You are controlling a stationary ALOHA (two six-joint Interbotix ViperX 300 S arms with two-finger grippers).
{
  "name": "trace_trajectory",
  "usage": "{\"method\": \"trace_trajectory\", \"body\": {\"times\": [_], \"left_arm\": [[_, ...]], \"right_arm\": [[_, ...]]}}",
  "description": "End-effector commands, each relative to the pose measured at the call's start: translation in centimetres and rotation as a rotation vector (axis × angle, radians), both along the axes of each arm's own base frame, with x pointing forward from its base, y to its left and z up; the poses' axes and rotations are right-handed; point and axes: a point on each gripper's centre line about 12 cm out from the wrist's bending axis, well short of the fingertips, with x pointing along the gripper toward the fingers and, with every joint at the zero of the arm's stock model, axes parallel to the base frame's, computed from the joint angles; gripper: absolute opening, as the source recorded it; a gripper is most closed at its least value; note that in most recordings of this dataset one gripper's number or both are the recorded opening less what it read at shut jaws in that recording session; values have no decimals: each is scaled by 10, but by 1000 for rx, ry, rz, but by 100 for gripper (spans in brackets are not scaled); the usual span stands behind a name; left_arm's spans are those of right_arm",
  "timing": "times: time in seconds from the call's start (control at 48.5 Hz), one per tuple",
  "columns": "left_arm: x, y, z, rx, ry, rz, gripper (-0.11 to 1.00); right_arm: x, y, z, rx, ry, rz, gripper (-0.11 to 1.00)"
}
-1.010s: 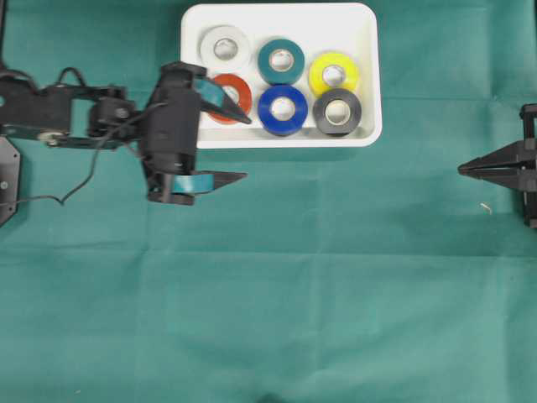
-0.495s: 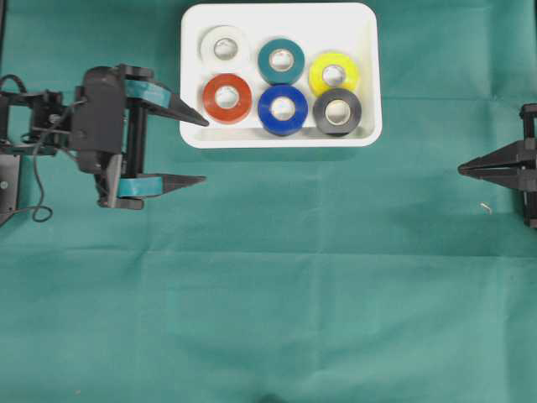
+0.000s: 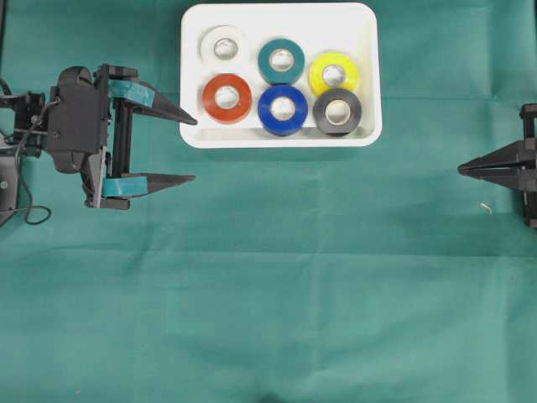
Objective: Put the tape into the white case with the left arm.
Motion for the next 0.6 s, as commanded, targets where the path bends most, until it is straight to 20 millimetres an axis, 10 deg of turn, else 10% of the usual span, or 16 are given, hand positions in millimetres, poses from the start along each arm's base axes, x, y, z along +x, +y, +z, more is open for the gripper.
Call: {"method": "trace_trajectory", "body": {"times": [0.0, 0.577], "left_arm": [[1, -1, 9, -2, -35, -2, 93], [-49, -2, 17, -32, -124, 9, 93]], "right_arm": [[2, 0, 5, -2, -17, 0, -9], [2, 0, 5, -2, -15, 0, -9]]}}
